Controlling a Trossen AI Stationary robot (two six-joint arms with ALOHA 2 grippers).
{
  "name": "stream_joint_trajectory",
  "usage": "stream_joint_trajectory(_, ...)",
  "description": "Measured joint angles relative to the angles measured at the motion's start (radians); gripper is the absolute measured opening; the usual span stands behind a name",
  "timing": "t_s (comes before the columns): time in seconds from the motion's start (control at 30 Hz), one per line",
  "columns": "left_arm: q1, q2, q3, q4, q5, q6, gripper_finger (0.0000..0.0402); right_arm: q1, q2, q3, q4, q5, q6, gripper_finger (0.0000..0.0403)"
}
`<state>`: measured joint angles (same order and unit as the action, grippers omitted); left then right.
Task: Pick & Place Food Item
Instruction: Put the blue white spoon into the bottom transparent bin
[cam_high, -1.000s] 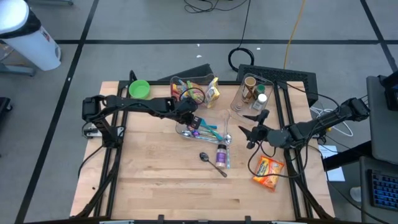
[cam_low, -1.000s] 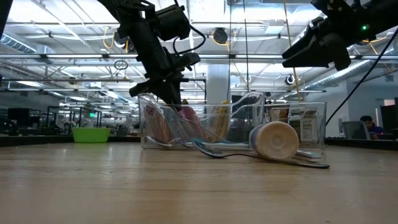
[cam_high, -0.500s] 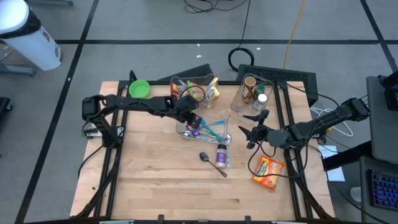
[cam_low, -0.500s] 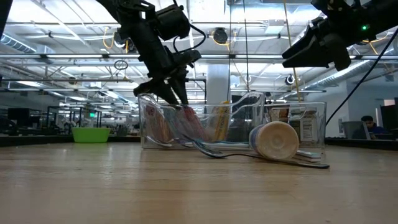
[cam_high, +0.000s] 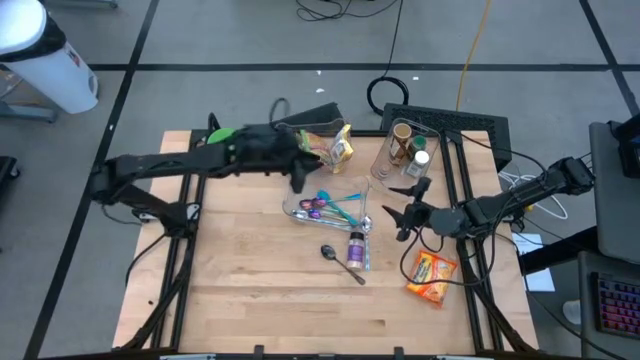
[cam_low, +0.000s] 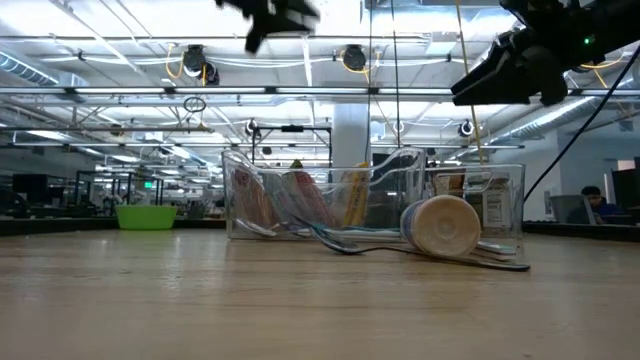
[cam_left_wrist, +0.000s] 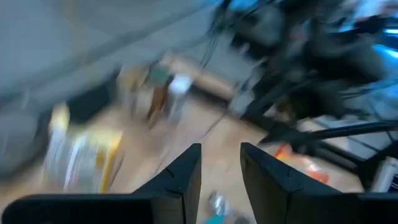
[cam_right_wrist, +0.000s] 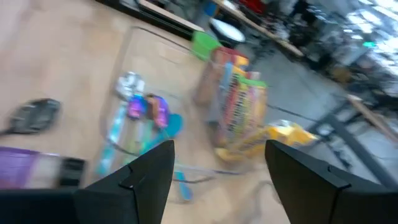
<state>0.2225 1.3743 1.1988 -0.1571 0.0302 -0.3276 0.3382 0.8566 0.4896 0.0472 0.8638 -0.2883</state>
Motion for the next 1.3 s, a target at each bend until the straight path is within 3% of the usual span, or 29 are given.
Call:
stream_joint_trajectory(0.2, -0.149, -0.105, 0.000, 0.118, -0.013, 0.265, 0.0115, -0.001, 0.000, 0.000, 0.039, -0.158, 0.065, 0.0247)
stream_joint_trajectory(0.33, -0.247, -0.114, -0.024, 0.226, -0.043, 0.349, 0.0115, -0.001, 0.000, 0.000, 0.089, -0.190, 0.068, 0.0247)
stream_joint_trajectory(0.67, -0.330, -0.111, -0.359, 0.694, -0.113, 0.359, 0.0115, -0.005, 0.003, 0.000, 0.188, -0.189, 0.120, 0.0247)
stream_joint_trajectory(0.87, -0.348, -0.205, -0.503, 0.700, -0.203, 0.317, 0.0115, -0.005, 0.004, -0.006, 0.191, -0.189, 0.172, 0.0247)
stream_joint_trajectory(1.03, -0.387, -0.404, -0.623, 0.704, -0.249, 0.328, 0.0115, -0.005, 0.004, -0.068, 0.217, -0.189, 0.172, 0.0247)
stream_joint_trajectory(1.17, -0.421, -0.550, -0.721, 0.725, -0.249, 0.301, 0.0115, -0.003, 0.004, -0.153, 0.332, -0.189, 0.179, 0.0247)
stream_joint_trajectory(1.3, -0.456, -0.598, -0.817, 0.840, -0.250, 0.230, 0.0115, 0.005, 0.004, -0.240, 0.508, -0.219, 0.222, 0.0247)
